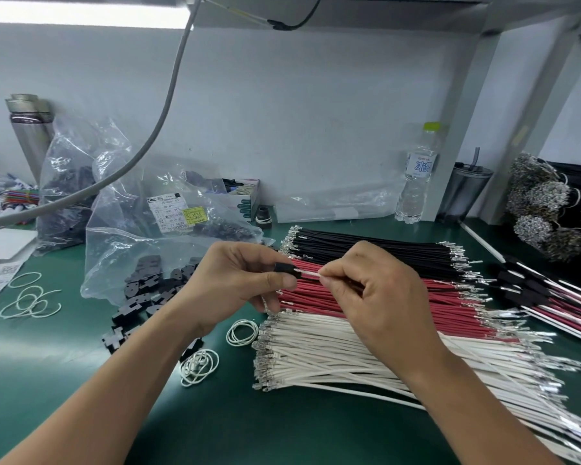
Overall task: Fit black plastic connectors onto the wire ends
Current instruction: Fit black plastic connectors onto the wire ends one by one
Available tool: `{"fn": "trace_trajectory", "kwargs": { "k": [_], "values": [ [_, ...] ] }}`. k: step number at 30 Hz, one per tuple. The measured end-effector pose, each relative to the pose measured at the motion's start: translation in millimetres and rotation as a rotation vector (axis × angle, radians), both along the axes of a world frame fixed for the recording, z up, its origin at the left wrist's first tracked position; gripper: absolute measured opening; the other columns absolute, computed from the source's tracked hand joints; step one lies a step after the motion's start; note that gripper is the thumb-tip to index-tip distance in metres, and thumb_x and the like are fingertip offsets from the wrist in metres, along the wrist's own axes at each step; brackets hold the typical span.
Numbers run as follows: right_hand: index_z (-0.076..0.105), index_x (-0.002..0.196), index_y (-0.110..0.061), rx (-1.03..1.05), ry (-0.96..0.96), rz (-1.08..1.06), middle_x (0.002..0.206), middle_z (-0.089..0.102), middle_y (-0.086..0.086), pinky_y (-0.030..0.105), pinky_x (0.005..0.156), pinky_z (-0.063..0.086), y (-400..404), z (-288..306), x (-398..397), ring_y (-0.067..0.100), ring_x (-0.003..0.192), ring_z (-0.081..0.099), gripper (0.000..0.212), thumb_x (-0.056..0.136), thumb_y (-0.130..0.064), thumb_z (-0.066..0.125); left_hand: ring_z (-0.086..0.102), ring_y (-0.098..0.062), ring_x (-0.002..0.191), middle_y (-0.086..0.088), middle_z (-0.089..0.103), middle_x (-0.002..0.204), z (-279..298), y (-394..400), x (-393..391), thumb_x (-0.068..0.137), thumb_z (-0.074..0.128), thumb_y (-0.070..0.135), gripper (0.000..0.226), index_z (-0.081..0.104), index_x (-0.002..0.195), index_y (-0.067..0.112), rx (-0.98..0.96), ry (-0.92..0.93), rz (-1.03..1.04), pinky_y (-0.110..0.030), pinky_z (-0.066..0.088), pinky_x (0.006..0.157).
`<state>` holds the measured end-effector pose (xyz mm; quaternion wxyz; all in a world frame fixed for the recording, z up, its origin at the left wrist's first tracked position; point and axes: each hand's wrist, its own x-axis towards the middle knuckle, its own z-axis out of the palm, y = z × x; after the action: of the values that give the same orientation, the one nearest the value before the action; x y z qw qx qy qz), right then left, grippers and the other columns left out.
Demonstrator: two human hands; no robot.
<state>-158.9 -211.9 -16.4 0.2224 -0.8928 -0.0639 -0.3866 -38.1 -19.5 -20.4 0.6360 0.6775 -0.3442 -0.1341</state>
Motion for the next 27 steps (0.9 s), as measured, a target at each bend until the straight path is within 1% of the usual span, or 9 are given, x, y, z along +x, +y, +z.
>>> {"fn": "trace_trajectory", "kwargs": {
  "k": [6,9,11,13,15,18,21,23,27],
  "values": [
    [0.076,0.087,-0.022,-0.096,-0.061,-0.002,0.082,0.058,-0.015,0.026,0.057,0.050,0.0,1.7,-1.5,0.004,0.070,0.056,0.003,0.088,-0.020,0.077,0.070,-0.021,0.054,-0.018,0.078,0.081,1.1,-1.2,-1.5,0.069,0.088,0.026,0.028,0.083,0.095,0.015,0.001,0.012,0.002,-0.025,0.056,0.051],
    [0.076,0.087,-0.019,0.026,-0.021,0.051,0.081,0.057,-0.014,0.025,0.062,0.048,4.1,-3.1,3.8,0.008,0.073,0.058,0.003,0.089,-0.017,0.076,0.070,-0.023,0.056,-0.018,0.077,0.078,0.3,-1.4,-2.8,0.069,0.089,0.029,0.030,0.083,0.094,0.015,0.030,-0.009,-0.010,-0.028,0.058,0.054],
    [0.076,0.087,-0.019,0.141,0.049,0.105,0.080,0.057,-0.015,0.019,0.064,0.045,7.2,-7.7,6.1,0.009,0.078,0.059,0.006,0.088,-0.013,0.077,0.071,-0.024,0.058,-0.020,0.077,0.080,-0.6,-1.9,-4.2,0.070,0.089,0.030,0.031,0.083,0.095,0.014,0.067,-0.023,-0.035,-0.029,0.060,0.057],
    [0.076,0.086,-0.019,0.182,0.094,0.134,0.079,0.057,-0.016,0.015,0.066,0.043,6.9,-10.2,6.7,0.009,0.080,0.059,0.007,0.087,-0.012,0.077,0.072,-0.025,0.059,-0.018,0.077,0.081,-1.2,-2.3,-5.1,0.072,0.088,0.027,0.027,0.083,0.095,0.014,0.096,-0.033,-0.050,-0.031,0.060,0.058],
    [0.076,0.086,-0.021,0.192,0.105,0.131,0.079,0.058,-0.016,0.017,0.066,0.044,2.4,-10.0,6.9,0.008,0.081,0.060,0.005,0.087,-0.016,0.077,0.072,-0.025,0.059,-0.016,0.078,0.079,-1.1,-3.3,-4.8,0.072,0.088,0.027,0.026,0.083,0.094,0.014,0.100,-0.035,-0.043,-0.031,0.059,0.058],
    [0.074,0.084,-0.023,0.170,0.103,0.071,0.079,0.060,-0.015,0.028,0.067,0.049,-2.7,-6.6,6.3,0.007,0.079,0.059,0.005,0.087,-0.026,0.077,0.071,-0.023,0.057,-0.014,0.077,0.075,-0.1,-3.9,-5.1,0.071,0.088,0.029,0.025,0.083,0.091,0.015,0.091,-0.040,-0.018,-0.028,0.056,0.054],
    [0.071,0.081,-0.017,0.057,0.090,0.091,0.079,0.055,-0.013,0.031,0.064,0.048,3.2,-5.5,6.0,0.009,0.073,0.056,0.009,0.089,-0.020,0.076,0.067,-0.016,0.051,-0.008,0.076,0.070,-0.5,-3.5,-5.7,0.074,0.088,0.024,0.017,0.083,0.088,0.016,0.120,-0.094,-0.020,-0.020,0.047,0.047],
    [0.070,0.081,-0.015,-0.007,0.079,0.107,0.080,0.055,-0.011,0.030,0.063,0.047,5.6,-5.5,5.4,0.009,0.071,0.054,0.009,0.089,-0.017,0.075,0.065,-0.013,0.047,-0.005,0.075,0.065,-1.2,-4.0,-5.7,0.076,0.088,0.017,0.011,0.083,0.086,0.017,0.128,-0.121,-0.026,-0.016,0.045,0.046],
    [0.071,0.081,-0.014,-0.043,0.085,0.141,0.080,0.053,-0.013,0.022,0.063,0.044,-0.4,-4.5,3.4,0.008,0.071,0.054,0.009,0.089,-0.014,0.074,0.063,-0.016,0.046,-0.008,0.074,0.067,-1.1,-5.3,-6.6,0.076,0.088,0.017,0.011,0.082,0.086,0.015,0.147,-0.155,-0.055,-0.020,0.046,0.048]
  ]
}}
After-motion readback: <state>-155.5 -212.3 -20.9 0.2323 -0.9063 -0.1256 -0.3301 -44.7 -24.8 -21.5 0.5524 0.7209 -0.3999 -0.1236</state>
